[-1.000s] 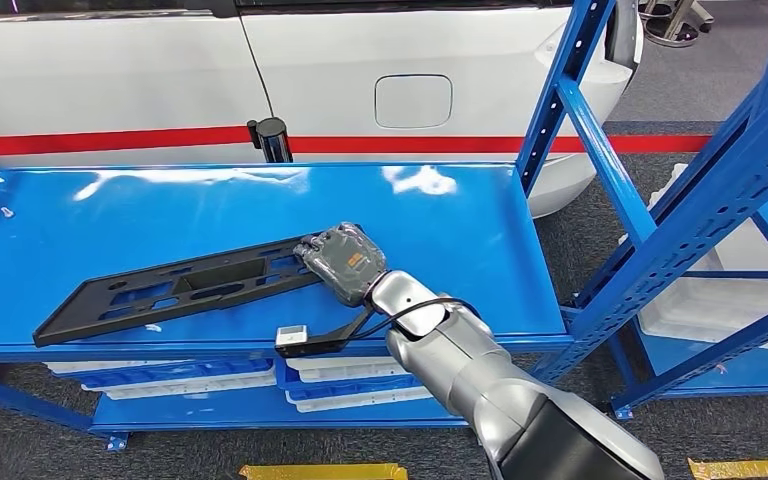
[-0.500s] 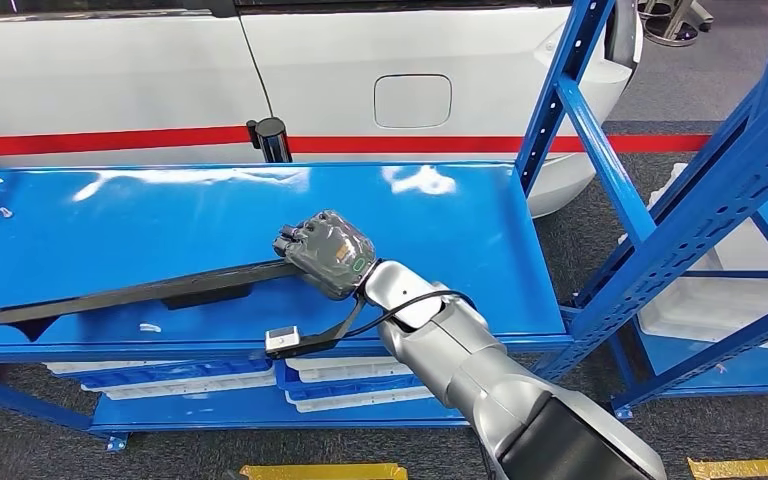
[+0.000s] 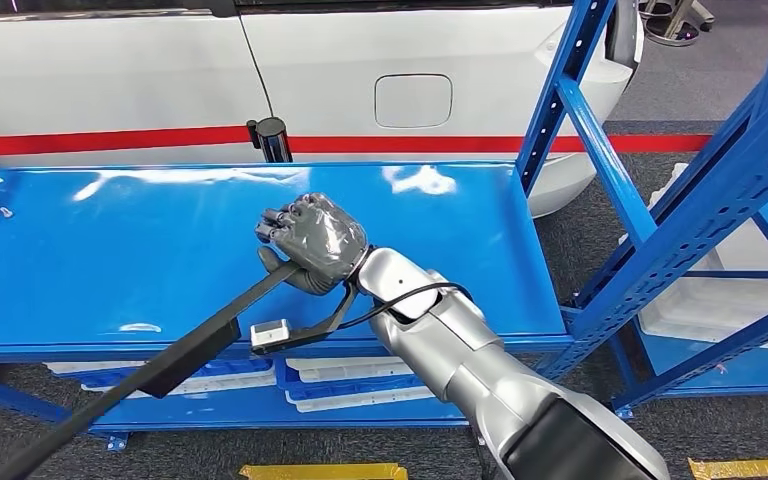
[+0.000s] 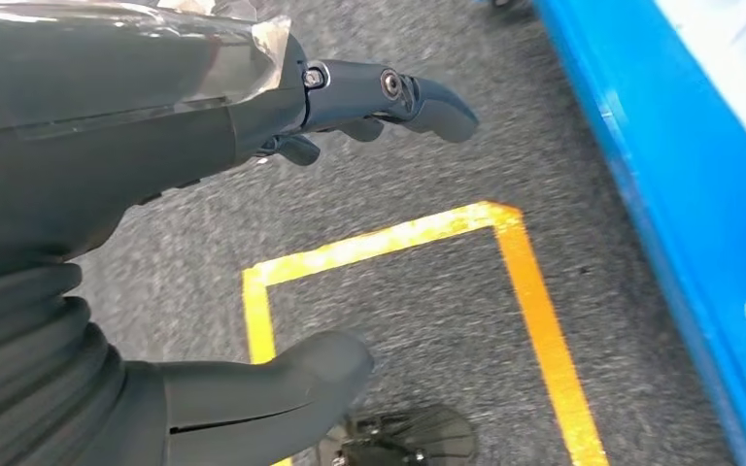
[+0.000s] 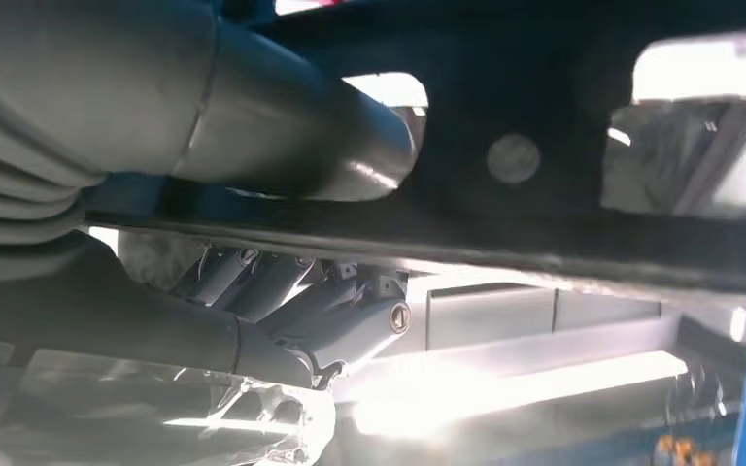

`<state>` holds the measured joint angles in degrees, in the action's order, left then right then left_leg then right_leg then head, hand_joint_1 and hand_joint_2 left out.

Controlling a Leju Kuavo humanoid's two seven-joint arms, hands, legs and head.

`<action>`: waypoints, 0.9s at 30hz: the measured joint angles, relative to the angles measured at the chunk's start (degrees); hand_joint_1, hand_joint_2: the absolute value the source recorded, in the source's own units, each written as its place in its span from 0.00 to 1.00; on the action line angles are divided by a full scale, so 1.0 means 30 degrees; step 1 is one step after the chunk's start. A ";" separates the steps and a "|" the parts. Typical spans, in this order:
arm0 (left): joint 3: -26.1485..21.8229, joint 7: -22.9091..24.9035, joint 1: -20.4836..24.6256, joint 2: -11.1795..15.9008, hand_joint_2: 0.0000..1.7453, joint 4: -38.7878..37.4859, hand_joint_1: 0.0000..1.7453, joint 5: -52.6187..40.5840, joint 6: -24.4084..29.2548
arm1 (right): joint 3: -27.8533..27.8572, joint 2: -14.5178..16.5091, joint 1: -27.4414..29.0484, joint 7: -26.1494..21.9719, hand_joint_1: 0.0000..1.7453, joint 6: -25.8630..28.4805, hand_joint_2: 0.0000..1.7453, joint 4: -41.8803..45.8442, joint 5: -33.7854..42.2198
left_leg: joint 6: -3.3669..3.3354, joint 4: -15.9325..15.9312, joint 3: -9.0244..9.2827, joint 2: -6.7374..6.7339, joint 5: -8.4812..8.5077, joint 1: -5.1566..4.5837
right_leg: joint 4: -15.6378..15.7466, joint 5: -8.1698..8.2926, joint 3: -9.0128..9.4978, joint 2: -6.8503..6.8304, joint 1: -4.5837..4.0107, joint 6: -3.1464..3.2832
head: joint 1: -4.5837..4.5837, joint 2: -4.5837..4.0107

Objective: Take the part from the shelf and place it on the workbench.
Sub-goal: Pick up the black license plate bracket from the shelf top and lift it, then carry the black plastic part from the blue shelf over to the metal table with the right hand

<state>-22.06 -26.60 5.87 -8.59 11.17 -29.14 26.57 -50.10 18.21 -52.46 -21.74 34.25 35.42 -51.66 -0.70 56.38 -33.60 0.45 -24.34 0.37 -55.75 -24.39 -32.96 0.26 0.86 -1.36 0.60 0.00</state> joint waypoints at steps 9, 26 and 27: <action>-0.0208 0.1137 -0.0056 0.0107 1.00 0.0000 0.00 0.0113 -0.0399 | 0.1132 -0.1306 0.0969 0.1105 1.00 -0.2187 0.00 0.5707 -0.1002 | 0.0000 0.0000 -0.0009 0.0001 -0.0001 -0.0003 | 0.0003 0.0000 -0.0005 -0.0001 0.0001 0.0000 | -0.0004 0.0000; -0.0448 0.1182 -0.0246 0.0224 1.00 0.0000 0.00 -0.0049 -0.0774 | 0.2255 -0.2697 0.1307 0.1948 1.00 -0.3094 0.00 0.9611 -0.2002 | 0.0000 0.0000 -0.0011 0.0001 -0.0001 -0.0002 | 0.0002 0.0000 -0.0004 -0.0001 0.0001 0.0000 | -0.0003 0.0000; -0.0448 0.1195 -0.0250 0.0226 1.00 0.0000 0.00 -0.0084 -0.0812 | 0.2273 -0.2746 0.1309 0.1963 1.00 -0.3152 0.00 0.9644 -0.2031 | 0.0000 0.0000 -0.0012 0.0001 -0.0001 -0.0002 | 0.0002 0.0000 -0.0004 -0.0001 0.0001 0.0000 | -0.0003 0.0000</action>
<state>-23.40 -23.02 5.12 -7.91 11.17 -29.39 24.13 -43.28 9.97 -48.53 -15.85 24.79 64.35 -57.76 -0.70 56.38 -33.63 0.46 -24.35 0.37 -55.74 -24.39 -32.97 0.26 0.86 -1.36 0.59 0.00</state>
